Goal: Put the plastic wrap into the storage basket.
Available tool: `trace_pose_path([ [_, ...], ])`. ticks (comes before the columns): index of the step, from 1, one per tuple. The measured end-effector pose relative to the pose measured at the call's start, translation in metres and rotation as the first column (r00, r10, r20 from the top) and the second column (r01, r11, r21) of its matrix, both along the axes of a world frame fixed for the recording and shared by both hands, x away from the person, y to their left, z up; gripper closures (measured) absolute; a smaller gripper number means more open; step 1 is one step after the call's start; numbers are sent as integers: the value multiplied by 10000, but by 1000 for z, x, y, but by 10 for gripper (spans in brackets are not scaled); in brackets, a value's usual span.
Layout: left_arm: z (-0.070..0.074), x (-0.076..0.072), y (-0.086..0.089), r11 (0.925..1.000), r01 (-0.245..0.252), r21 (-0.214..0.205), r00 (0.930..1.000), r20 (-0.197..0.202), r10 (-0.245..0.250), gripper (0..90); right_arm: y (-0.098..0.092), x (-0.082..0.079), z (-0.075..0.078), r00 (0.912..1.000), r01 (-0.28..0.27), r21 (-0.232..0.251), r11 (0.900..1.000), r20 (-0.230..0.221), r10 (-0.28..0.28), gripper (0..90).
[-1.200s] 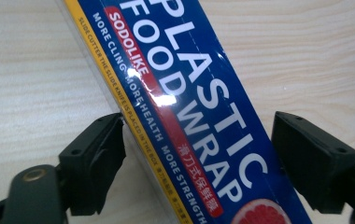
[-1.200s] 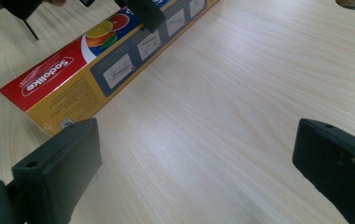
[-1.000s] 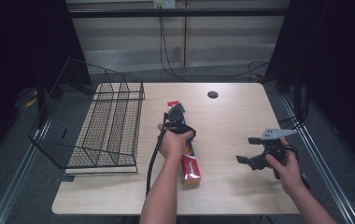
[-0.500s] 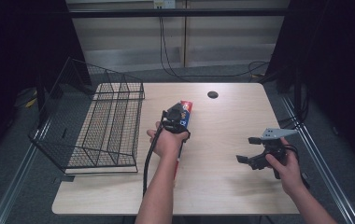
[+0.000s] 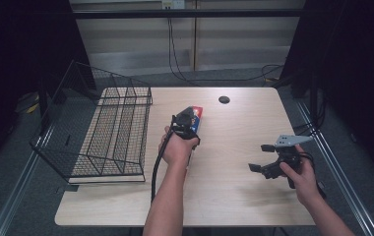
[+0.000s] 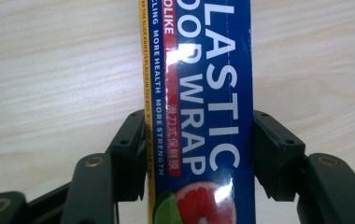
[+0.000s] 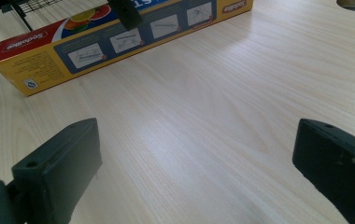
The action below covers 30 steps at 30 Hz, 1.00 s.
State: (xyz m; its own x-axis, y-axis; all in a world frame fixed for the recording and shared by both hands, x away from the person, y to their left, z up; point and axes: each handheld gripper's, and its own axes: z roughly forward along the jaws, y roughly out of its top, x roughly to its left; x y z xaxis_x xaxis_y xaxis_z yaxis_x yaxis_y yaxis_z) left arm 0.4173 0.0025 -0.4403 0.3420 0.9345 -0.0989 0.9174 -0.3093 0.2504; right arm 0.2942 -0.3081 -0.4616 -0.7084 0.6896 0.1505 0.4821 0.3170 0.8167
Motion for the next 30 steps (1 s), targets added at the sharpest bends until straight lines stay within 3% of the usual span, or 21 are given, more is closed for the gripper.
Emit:
trace_pose_path([
  [3, 4, 2, 1, 9997, 124, 190, 9998, -173, -120, 439, 0, 0, 0, 10000, 13, 11, 10000, -8, -13, 10],
  [6, 16, 5, 7, 10000, 75, -24, 9990, -441, -76, 440, 0, 1, -1, 10000, 2, -14, 10000, -3, -2, 10],
  [11, 34, 6, 16, 9996, -22, -280, 9986, -529, 7, 442, 1, 1, -3, 9999, -76, -21, 10000, -83, 75, 10],
  [12, 39, 6, 19, 9987, -230, -451, 9987, -466, 208, 441, 1, 2, -3, 9999, -72, -13, 10000, -83, 72, 10],
  [14, 43, 6, 21, 9988, -178, -461, 9987, -481, 156, 441, 1, 2, -3, 9999, -82, 2, 10000, -81, 82, 10],
  [17, 60, 5, 28, 9992, -187, -346, 9995, -276, 178, 440, 0, 2, -2, 10000, -33, 40, 10000, -17, 33, 10],
  [22, 81, 4, 40, 9980, -305, -561, 9993, -230, 293, 440, 1, 1, -3, 9999, -80, 26, 10000, -86, 81, 10],
  [30, 103, 3, 49, 9984, -306, -468, 9993, -212, 297, 440, 1, 1, -3, 9999, -135, 58, 9999, -105, 136, 10],
])
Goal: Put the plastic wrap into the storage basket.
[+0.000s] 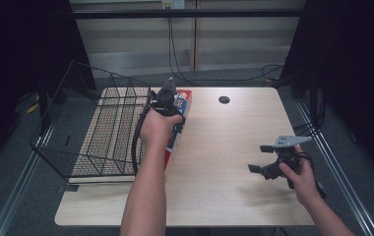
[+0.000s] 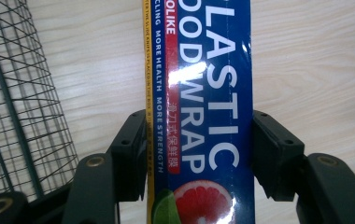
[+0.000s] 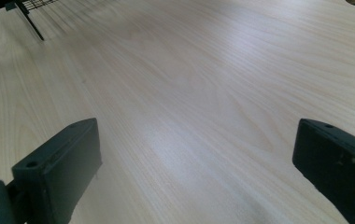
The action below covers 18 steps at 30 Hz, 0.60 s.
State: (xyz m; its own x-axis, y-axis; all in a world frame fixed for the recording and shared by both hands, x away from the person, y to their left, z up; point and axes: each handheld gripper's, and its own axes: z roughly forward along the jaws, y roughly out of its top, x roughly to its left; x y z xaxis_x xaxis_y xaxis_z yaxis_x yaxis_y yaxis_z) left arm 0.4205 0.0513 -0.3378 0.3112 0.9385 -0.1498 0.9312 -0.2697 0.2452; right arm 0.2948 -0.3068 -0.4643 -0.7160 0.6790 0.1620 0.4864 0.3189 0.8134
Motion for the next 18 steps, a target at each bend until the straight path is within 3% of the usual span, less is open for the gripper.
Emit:
trace_pose_path([
  [6, 16, -1, 7, 10000, -73, 0, 10000, 29, 73, 440, 0, 0, 0, 9999, 19, -34, 10000, 106, -18, 10],
  [18, 29, 1, 21, 9993, -384, -27, 9992, -137, 383, 441, 0, 0, 0, 9999, 63, -20, 10000, 135, -63, 10],
])
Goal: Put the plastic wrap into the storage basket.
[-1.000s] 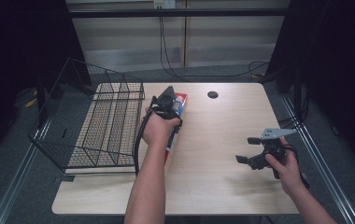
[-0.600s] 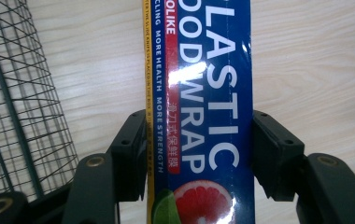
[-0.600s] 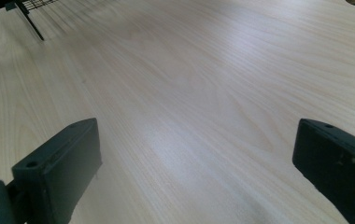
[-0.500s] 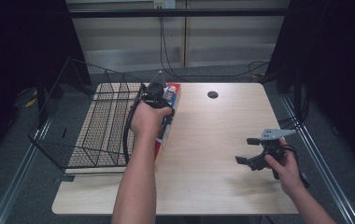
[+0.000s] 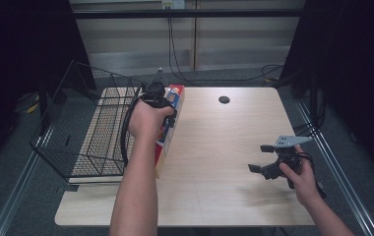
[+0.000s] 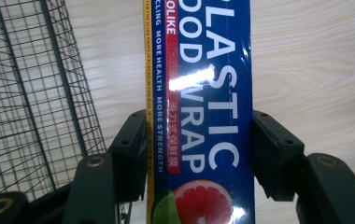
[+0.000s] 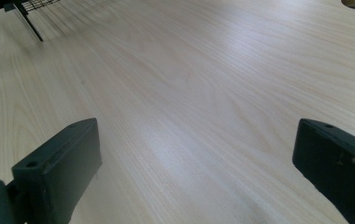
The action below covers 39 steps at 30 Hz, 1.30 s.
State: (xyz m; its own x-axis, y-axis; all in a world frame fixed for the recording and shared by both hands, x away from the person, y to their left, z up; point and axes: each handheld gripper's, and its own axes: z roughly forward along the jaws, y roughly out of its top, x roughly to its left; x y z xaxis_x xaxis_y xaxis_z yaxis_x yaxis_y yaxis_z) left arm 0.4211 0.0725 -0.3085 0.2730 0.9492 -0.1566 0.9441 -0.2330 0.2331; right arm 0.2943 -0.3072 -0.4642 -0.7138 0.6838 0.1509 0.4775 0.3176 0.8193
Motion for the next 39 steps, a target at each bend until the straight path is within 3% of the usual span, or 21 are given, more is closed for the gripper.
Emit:
trace_pose_path([
  [16, 32, -3, 20, 9994, -318, 134, 9994, 136, 316, 441, 0, 0, 0, 10000, -36, -9, 10000, -49, 36, 10],
  [22, 39, -3, 25, 9995, -297, 136, 9996, -4, 297, 442, 0, 0, 0, 10000, -28, -13, 10000, -18, 28, 10],
  [39, 60, -4, 45, 9974, -722, 67, 9972, 213, 721, 441, 0, 0, 0, 10000, -26, -54, 10000, 3, 26, 10],
])
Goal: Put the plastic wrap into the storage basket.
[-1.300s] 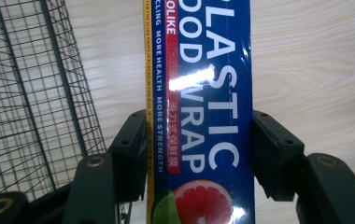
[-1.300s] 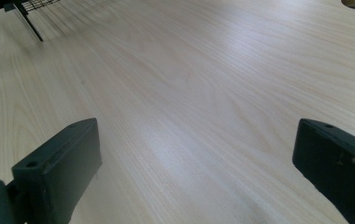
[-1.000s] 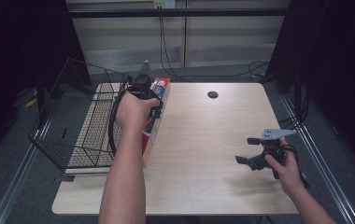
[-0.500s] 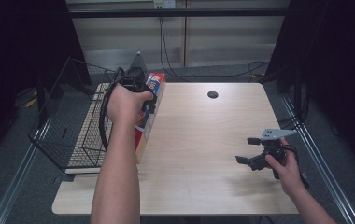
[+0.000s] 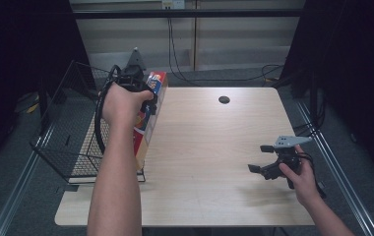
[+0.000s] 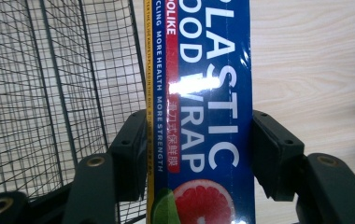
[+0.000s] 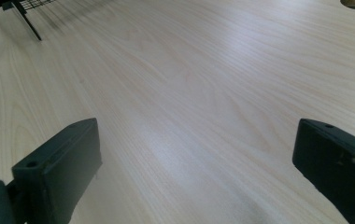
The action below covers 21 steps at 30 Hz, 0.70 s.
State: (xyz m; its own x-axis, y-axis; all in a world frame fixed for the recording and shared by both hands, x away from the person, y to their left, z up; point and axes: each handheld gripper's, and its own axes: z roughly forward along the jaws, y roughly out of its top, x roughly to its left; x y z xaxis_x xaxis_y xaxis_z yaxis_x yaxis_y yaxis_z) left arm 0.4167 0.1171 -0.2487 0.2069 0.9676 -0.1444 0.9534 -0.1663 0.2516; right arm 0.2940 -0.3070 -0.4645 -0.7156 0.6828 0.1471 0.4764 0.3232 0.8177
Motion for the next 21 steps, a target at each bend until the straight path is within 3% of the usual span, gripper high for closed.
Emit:
trace_pose_path([
  [21, 19, -2, 24, 9996, -256, 153, 9996, 115, 254, 442, 1, -1, 1, 10000, 7, -87, 10000, 52, -7, 10],
])
